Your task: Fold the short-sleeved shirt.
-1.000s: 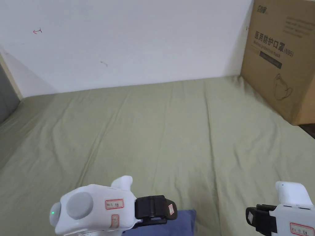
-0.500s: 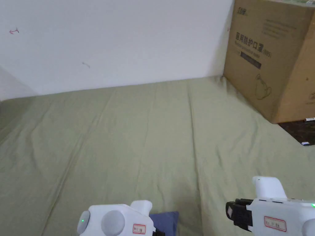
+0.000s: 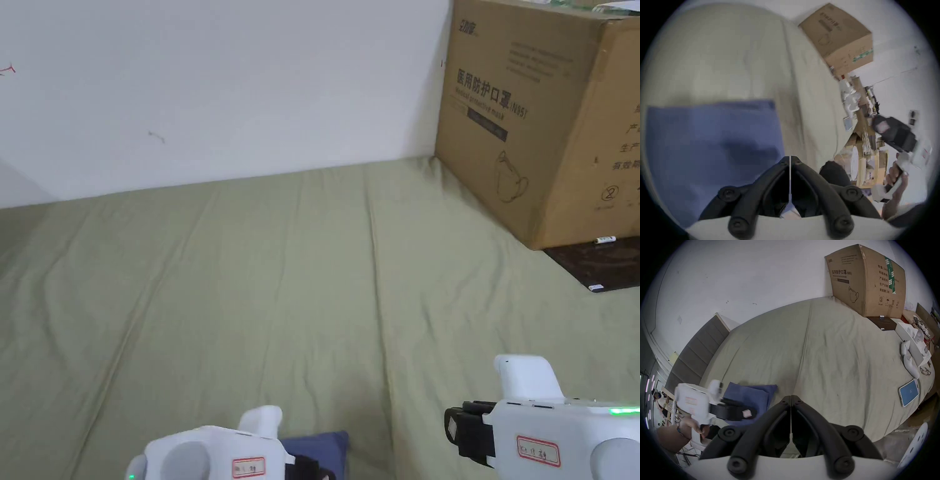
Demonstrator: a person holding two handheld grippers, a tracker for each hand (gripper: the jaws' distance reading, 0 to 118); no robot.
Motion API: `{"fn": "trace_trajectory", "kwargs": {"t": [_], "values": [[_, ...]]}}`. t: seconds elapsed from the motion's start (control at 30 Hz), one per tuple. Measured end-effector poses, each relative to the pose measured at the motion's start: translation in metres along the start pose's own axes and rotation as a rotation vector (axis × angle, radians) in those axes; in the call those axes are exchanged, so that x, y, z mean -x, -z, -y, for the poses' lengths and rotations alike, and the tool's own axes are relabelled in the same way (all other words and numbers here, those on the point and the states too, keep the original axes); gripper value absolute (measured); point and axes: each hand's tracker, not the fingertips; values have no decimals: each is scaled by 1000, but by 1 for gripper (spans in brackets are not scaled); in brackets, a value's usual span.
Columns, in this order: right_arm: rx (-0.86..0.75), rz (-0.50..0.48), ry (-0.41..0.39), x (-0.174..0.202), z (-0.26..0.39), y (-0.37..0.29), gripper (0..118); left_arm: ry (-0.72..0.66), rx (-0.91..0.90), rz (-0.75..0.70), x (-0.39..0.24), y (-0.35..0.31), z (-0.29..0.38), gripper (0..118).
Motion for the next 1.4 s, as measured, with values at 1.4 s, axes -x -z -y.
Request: {"fn": "trace_trajectory", "kwargs": {"t": [1.4], "values": [[428,-154,16,77,53,143,0,-173,-617,-143,90,-231,76,10]]}}
